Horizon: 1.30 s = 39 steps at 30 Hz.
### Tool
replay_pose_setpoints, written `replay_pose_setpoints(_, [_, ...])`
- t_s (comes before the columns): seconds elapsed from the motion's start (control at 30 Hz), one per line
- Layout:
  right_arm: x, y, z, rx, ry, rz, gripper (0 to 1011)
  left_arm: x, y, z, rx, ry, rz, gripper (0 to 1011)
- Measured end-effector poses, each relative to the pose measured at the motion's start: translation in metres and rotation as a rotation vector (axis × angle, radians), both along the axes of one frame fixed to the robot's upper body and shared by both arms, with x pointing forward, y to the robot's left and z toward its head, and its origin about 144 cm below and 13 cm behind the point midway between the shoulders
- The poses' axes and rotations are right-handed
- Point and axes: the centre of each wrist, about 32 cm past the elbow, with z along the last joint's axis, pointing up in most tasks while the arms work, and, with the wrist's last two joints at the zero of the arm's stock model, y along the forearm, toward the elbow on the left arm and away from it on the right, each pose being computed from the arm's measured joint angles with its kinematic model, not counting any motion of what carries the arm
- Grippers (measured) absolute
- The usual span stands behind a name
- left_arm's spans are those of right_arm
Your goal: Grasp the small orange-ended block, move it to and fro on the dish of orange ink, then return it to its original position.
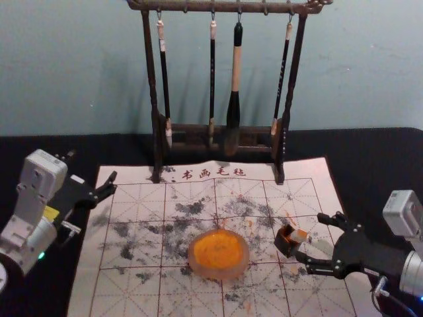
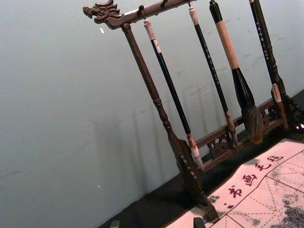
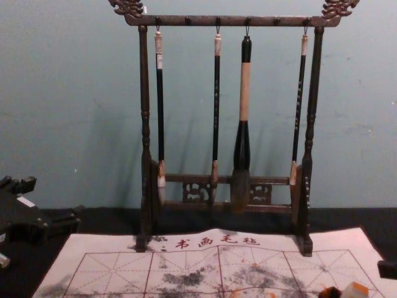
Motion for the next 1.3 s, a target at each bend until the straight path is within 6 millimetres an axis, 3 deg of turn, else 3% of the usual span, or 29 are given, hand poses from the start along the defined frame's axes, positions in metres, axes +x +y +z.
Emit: replay_pose_setpoints(1.3, [0.0090,0.0028,0.0004,0.014,0.023,0.005,1000,0.0000,0.0000,0.0000,0.000,0.000,0.000,1001])
